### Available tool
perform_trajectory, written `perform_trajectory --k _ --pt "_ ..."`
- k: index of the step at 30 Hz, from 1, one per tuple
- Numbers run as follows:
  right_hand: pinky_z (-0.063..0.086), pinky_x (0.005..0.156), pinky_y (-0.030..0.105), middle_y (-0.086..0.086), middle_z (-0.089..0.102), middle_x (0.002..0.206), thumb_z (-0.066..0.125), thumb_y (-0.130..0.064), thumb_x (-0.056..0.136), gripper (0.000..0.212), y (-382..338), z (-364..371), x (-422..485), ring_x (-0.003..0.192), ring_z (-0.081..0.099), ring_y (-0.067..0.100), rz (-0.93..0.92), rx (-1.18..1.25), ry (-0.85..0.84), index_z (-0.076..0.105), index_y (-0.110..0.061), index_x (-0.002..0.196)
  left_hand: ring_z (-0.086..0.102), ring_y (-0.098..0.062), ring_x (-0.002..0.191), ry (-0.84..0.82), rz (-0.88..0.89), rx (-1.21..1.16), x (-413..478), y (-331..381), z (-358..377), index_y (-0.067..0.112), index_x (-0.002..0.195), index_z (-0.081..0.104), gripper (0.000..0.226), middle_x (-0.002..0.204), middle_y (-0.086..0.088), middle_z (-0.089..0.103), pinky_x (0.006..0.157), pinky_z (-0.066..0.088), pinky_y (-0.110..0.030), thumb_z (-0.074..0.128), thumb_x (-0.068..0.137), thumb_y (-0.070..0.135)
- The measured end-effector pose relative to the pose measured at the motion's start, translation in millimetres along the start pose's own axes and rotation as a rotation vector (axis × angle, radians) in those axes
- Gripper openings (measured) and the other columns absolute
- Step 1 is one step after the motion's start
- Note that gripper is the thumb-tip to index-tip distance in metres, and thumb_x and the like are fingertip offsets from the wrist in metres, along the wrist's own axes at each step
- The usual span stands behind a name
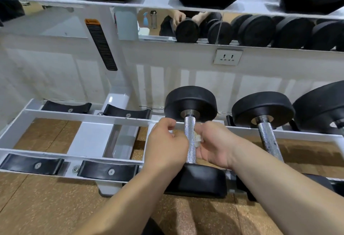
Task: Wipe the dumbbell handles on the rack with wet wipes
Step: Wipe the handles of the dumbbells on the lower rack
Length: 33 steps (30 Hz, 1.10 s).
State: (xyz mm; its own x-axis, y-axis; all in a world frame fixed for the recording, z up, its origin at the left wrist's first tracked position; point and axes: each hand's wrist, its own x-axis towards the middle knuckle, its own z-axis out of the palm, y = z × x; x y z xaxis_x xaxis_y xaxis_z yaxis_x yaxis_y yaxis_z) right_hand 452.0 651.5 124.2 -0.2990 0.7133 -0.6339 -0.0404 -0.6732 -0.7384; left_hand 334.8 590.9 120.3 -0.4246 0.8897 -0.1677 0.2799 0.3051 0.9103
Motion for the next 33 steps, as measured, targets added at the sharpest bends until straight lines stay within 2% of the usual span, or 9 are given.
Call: perform_trajectory --k 4,7,10,14,17,20,24,29,33 --pt "0.047 0.114 0.053 0.018 0.071 0.118 0.037 -0.011 0.105 0.035 3.7 -19.8 -13.9 0.117 0.064 0.037 0.13 -0.271 -0.075 0.072 -0.015 0.105 0.06 -0.016 0.108 -0.002 0.002 0.011 0.5 1.8 -0.6 0.029 0.121 0.062 0.034 0.119 0.012 0.062 0.09 0.044 -0.028 0.054 0.091 0.014" --pt "0.057 0.081 0.031 0.008 0.07 0.104 0.045 -0.022 0.108 0.026 0.9 -25.0 -25.0 0.094 0.066 0.026 0.052 -0.477 0.037 0.064 -0.021 0.091 0.062 -0.017 0.106 -0.014 -0.008 0.012 1.5 0.3 -0.7 0.03 0.12 0.061 0.032 0.119 0.011 0.064 0.089 0.045 -0.03 0.055 0.091 0.016" --pt "0.047 0.074 0.031 0.007 0.056 0.094 0.05 -0.028 0.105 0.029 -1.1 -29.9 -23.3 0.073 0.056 0.021 -0.244 -0.753 0.277 0.058 -0.015 0.08 0.065 -0.019 0.103 -0.045 0.008 0.026 1.0 -1.8 -0.7 0.032 0.119 0.061 0.032 0.117 0.006 0.067 0.086 0.048 -0.032 0.056 0.09 0.019" --pt "0.053 0.065 0.033 0.018 0.068 0.091 0.053 -0.02 0.107 0.031 -6.6 -29.4 -35.4 0.073 0.061 0.026 -0.394 -0.53 0.11 0.07 0.005 0.113 0.063 -0.006 0.105 -0.092 0.152 0.036 1.1 -2.8 0.5 0.04 0.11 0.061 0.024 0.115 0.015 0.066 0.091 0.048 -0.026 0.064 0.092 0.025" --pt "0.055 0.068 0.038 0.021 0.077 0.103 0.056 -0.017 0.106 0.028 -10.0 -28.8 -46.2 0.088 0.072 0.04 -0.432 -0.337 -0.049 0.073 0.002 0.117 0.067 0.0 0.101 -0.167 0.274 -0.038 -0.2 -6.6 0.8 0.042 0.12 0.065 0.026 0.11 0.023 0.069 0.092 0.054 -0.028 0.062 0.095 0.035" --pt "0.055 0.072 0.041 0.026 0.076 0.107 0.065 -0.02 0.101 0.026 -8.5 -34.9 -41.8 0.1 0.072 0.048 -0.46 -0.274 0.015 0.075 0.002 0.112 0.067 0.003 0.08 -0.18 0.311 -0.089 -2.0 -6.2 -0.7 0.036 0.115 0.069 0.017 0.095 0.018 0.072 0.076 0.053 -0.022 0.061 0.101 0.036" --pt "0.051 0.057 0.034 0.027 0.074 0.09 0.072 -0.021 0.095 0.026 -7.7 -40.7 -47.2 0.066 0.064 0.033 -0.403 -0.259 -0.049 0.077 0.003 0.103 0.065 -0.004 0.077 -0.175 0.304 -0.143 -3.2 -2.3 -5.1 0.023 0.089 0.07 0.02 0.085 0.008 0.071 0.068 0.05 -0.016 0.059 0.103 0.031" --pt "0.012 0.047 0.026 0.002 0.038 0.052 0.068 -0.025 0.097 0.025 -11.2 -47.8 -46.1 0.043 0.023 0.012 -0.292 -0.329 -0.096 0.068 -0.014 0.075 0.067 -0.006 0.088 -0.072 0.216 -0.249 9.1 9.2 -11.3 0.026 0.086 0.072 0.018 0.087 0.015 0.073 0.08 0.053 -0.029 0.062 0.101 0.028" --pt "0.038 0.049 0.029 0.009 0.051 0.059 0.06 -0.023 0.102 0.02 -15.1 -52.3 -35.2 0.047 0.041 0.02 -0.266 -0.292 0.097 0.069 -0.005 0.098 0.066 -0.013 0.089 0.027 0.103 -0.31 13.4 18.5 -11.9 0.03 0.101 0.07 0.013 0.096 0.006 0.072 0.076 0.053 -0.031 0.057 0.103 0.031"
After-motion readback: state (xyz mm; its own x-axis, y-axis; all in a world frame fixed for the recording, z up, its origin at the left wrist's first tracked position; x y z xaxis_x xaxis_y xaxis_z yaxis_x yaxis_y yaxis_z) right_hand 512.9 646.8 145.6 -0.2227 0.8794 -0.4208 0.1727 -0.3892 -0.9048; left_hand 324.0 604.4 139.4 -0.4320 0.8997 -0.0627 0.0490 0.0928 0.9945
